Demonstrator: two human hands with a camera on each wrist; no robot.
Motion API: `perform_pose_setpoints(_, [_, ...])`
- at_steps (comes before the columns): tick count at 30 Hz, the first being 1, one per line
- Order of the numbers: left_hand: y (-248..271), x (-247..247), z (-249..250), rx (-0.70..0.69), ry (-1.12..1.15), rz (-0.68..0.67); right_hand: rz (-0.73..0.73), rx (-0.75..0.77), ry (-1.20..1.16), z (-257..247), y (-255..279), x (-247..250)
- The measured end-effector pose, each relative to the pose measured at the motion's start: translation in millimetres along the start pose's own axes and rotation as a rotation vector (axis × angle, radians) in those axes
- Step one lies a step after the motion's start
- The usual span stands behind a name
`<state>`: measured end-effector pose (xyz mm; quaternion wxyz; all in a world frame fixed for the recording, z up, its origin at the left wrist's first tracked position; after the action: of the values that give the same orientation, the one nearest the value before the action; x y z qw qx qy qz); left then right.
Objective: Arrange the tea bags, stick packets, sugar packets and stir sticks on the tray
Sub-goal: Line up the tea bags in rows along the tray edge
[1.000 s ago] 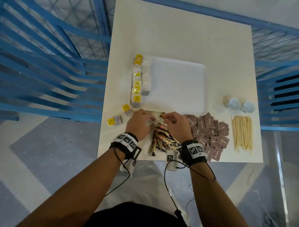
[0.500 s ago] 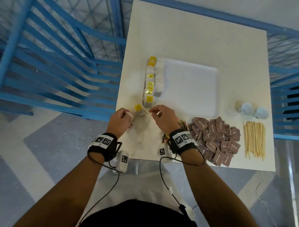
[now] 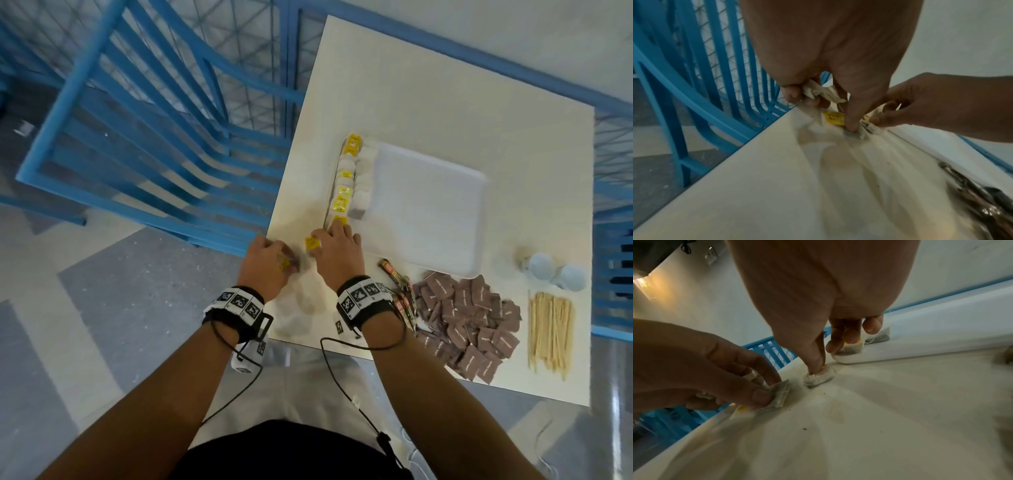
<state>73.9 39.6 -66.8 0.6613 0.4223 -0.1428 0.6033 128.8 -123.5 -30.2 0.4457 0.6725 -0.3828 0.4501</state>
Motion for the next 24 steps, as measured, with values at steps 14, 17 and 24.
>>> perform_pose_setpoints(14, [1.5,14.9,33.3,0.202,0.411,0.042,0.018,-0.09,-0.495,7.1,43.1,-14.9])
perform_pose_setpoints(17, [-0.3,11.5,35.4,0.221,0.472,0.012,-0.034,-0.181,-0.614,7.1,46.3,-15.7])
perform_pose_setpoints(24, [2.3,-0.7,48.5,0.315,0.541,-0.053,-0.133,-0.295,-0.661,15.0,42.8,-13.4])
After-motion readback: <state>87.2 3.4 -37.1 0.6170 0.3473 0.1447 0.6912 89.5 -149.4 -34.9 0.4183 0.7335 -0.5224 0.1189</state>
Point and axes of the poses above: each hand's wrist, its own y-axis away from the middle knuckle, its own x-axis out of the back of the hand, z = x × y, the point moved 2 cm from there along -y, towards the middle knuckle, and after that the axes turned 1 degree about y, right-handed, at the moved point
